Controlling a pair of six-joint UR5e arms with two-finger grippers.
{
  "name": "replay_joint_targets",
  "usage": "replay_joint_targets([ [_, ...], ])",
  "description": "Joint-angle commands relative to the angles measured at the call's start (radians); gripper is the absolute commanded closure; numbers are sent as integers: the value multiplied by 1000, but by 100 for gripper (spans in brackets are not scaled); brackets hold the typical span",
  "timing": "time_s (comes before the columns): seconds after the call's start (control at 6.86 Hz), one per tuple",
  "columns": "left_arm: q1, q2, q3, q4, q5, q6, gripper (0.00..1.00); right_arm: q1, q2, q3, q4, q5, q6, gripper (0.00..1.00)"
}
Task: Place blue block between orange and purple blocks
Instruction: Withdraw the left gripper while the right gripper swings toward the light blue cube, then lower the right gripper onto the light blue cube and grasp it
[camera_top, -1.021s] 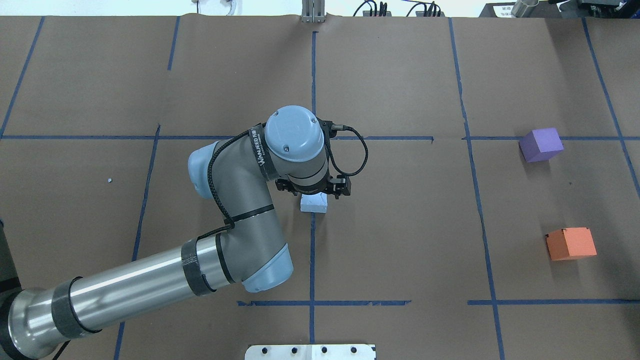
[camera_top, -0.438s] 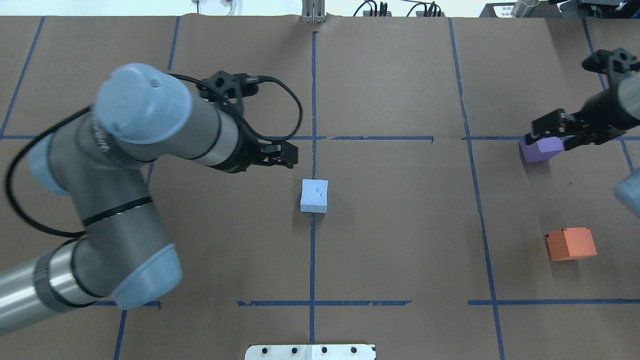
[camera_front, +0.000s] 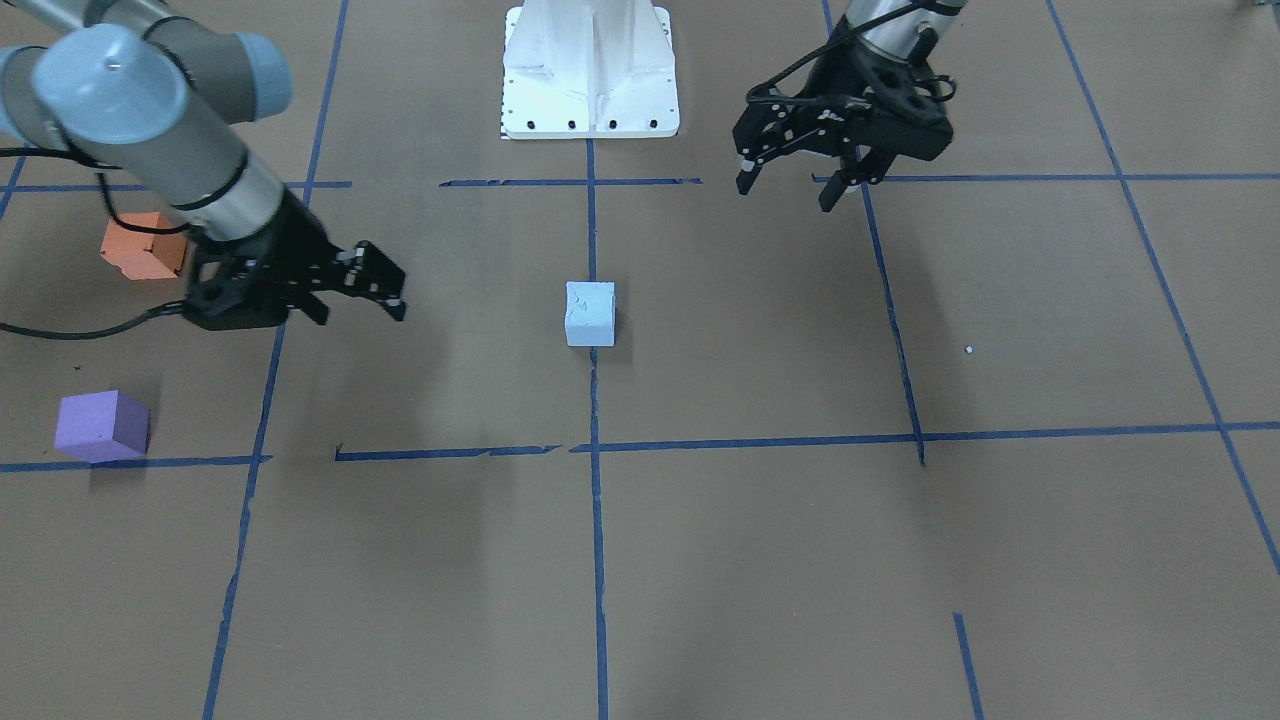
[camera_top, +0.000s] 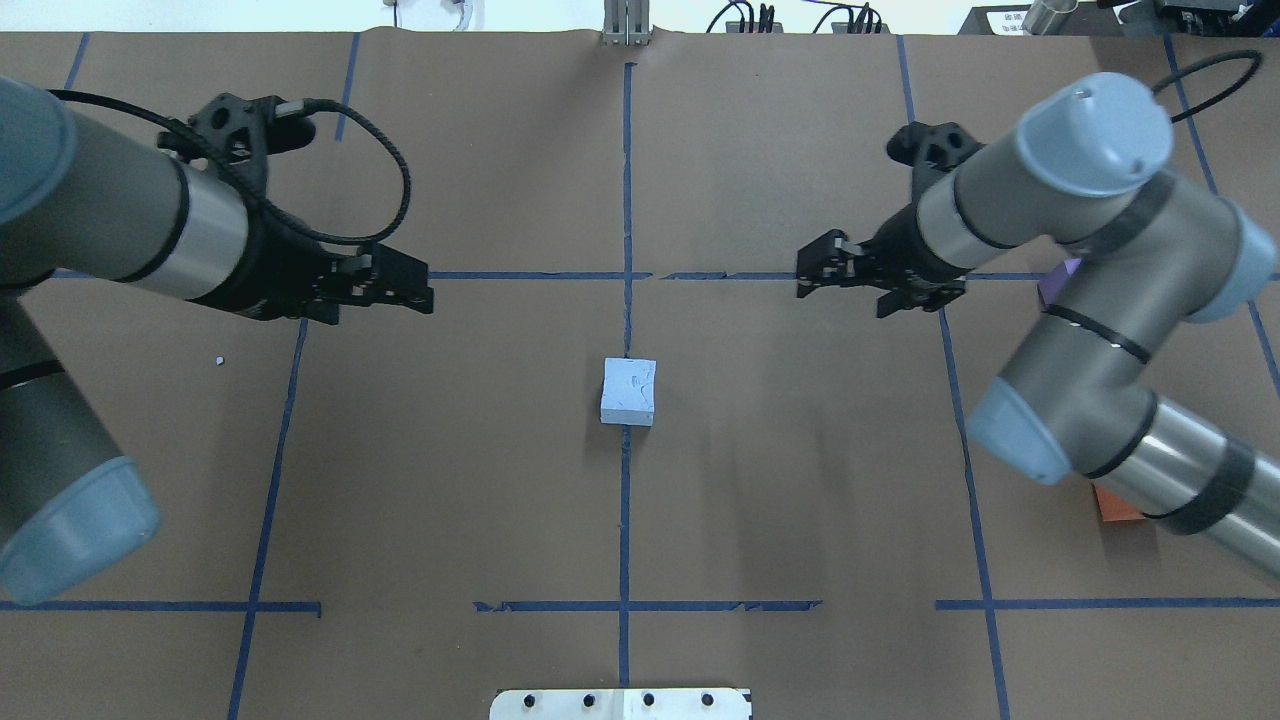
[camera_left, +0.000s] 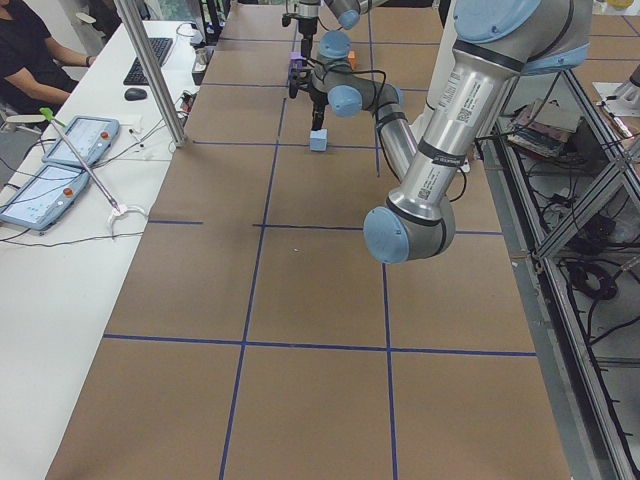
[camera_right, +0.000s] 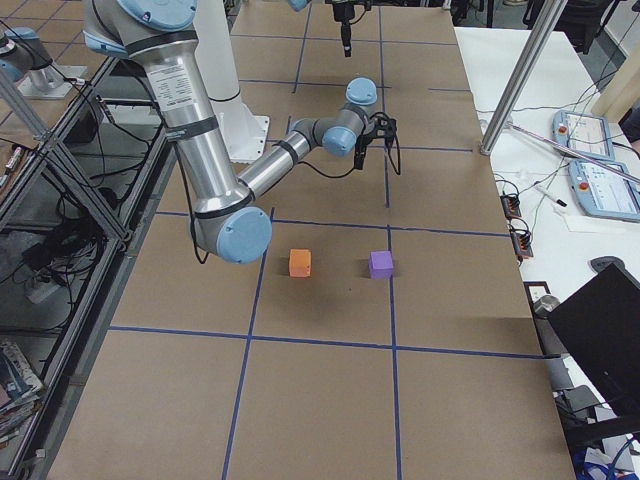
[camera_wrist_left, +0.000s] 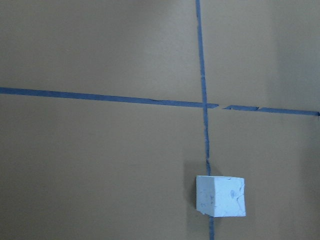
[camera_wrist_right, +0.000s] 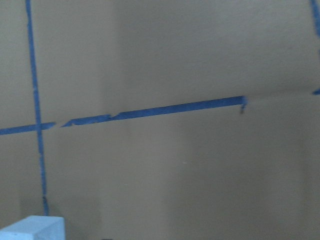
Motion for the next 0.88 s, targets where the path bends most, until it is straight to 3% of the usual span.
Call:
replay_joint_targets([
  [0.0,-81,192,-93,-2,-39,196,0,-132,224,-165,-9,-142,160,0],
  [0.29,-88,196,-93,-2,-50,202,0,-187,294,-201,-151,-196,144,0],
  [0.73,-86,194,-92,-2,-48,202,0,-270,332,-261,-167,-309,47,0],
])
